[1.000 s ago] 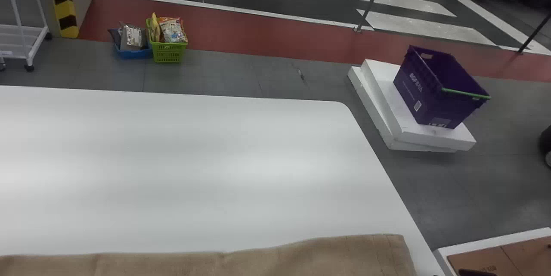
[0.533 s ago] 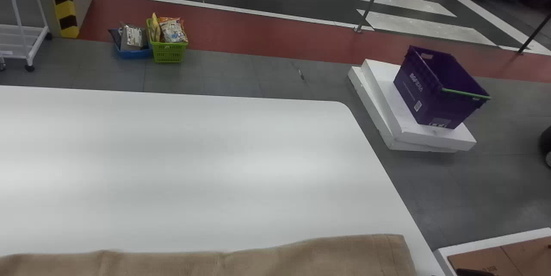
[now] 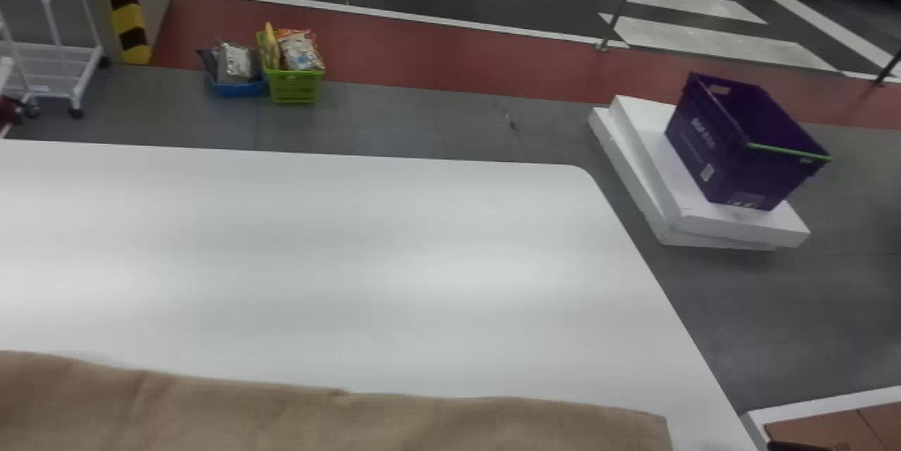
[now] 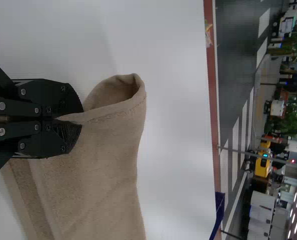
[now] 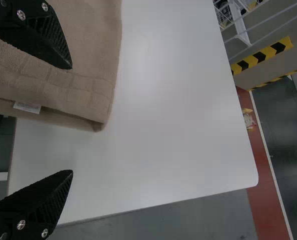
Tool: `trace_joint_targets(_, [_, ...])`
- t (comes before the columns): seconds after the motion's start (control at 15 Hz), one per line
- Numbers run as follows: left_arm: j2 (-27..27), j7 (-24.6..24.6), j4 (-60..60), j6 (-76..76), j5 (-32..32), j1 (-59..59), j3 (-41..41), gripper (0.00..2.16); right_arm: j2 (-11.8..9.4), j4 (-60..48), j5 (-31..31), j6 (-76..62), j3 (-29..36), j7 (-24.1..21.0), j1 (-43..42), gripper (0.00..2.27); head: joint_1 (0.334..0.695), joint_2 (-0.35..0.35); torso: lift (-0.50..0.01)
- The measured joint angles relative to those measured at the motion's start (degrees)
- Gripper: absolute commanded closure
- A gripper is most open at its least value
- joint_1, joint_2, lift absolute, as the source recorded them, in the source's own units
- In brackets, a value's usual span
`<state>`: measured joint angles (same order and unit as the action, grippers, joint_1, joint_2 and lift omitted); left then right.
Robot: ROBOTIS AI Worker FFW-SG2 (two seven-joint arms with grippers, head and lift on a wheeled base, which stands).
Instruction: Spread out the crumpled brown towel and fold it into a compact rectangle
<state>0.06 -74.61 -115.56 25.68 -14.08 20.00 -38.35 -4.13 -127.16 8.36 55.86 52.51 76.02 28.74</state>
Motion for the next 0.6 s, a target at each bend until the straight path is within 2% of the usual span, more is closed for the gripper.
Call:
trace_joint_targets(0.2, [2.73,0.09,3.31,0.61,-1.03,-5.52,-3.45,1.86,0.18,-0.02,0.16,-0.33,-0.93,-0.43,0.00,0.06,0.695,-0.120,-0.127])
trace_joint_targets(0.27, [4.00,0.20,4.76,0.64,-1.93,-7.37,-4.20,1.86,0.25,-0.02,0.25,-0.36,-1.22,-0.68,-0.03,0.06,0.695,-0.066,-0.127])
trace_joint_targets(0.6, [7.98,0.97,9.25,1.85,-3.63,-10.94,-5.99,1.86,0.77,-0.16,-0.75,-2.41,-2.09,-1.50,-0.39,0.06,0.695,0.041,-0.127])
